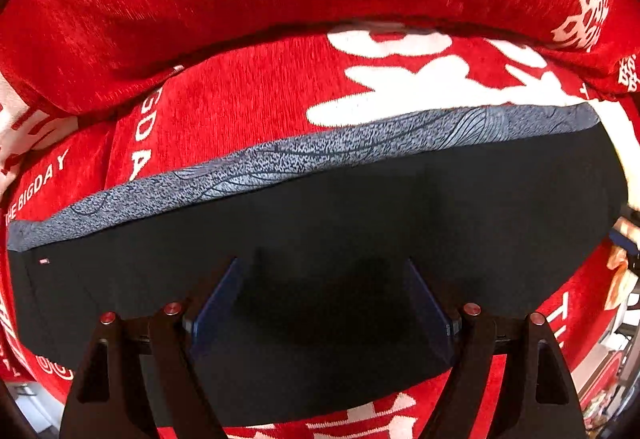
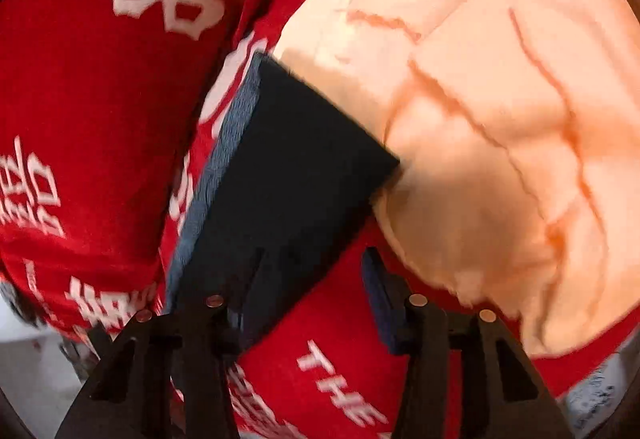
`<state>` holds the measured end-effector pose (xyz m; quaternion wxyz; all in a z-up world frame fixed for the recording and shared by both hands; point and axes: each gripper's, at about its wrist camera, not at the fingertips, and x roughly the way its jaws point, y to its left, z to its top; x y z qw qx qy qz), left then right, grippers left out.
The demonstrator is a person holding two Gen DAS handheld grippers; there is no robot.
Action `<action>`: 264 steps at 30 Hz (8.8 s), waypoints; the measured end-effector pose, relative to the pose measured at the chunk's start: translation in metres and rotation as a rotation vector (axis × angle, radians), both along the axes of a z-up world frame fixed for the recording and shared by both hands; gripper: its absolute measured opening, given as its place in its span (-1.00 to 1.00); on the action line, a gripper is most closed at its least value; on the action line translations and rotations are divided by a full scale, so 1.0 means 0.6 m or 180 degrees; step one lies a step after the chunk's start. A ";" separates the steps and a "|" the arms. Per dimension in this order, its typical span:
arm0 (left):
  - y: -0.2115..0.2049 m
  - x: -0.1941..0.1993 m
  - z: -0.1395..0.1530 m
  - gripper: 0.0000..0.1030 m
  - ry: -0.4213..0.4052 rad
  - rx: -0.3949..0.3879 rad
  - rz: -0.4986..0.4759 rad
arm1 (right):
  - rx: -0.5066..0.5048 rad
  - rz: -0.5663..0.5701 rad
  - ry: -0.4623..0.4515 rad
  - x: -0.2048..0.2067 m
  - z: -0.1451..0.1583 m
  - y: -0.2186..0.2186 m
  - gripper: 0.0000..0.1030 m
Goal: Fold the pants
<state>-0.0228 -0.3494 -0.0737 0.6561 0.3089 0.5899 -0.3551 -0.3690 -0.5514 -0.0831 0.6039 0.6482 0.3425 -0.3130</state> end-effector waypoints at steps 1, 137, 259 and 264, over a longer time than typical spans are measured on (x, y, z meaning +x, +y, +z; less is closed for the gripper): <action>0.000 0.000 0.000 0.61 -0.0010 0.0010 0.0005 | -0.0059 -0.0026 -0.0010 0.005 -0.003 -0.006 -0.47; 0.534 0.401 -0.019 1.00 -0.0561 0.0023 0.0978 | 0.0453 0.0780 -0.0443 0.477 -0.041 0.491 -0.85; -0.120 -0.053 -0.006 1.00 -0.0511 0.0081 0.0182 | -0.0103 0.0021 0.0008 0.015 0.016 0.072 -0.21; -0.119 -0.042 -0.023 1.00 -0.0399 0.0191 0.0132 | -0.0017 0.0035 -0.0088 0.013 0.005 0.085 -0.19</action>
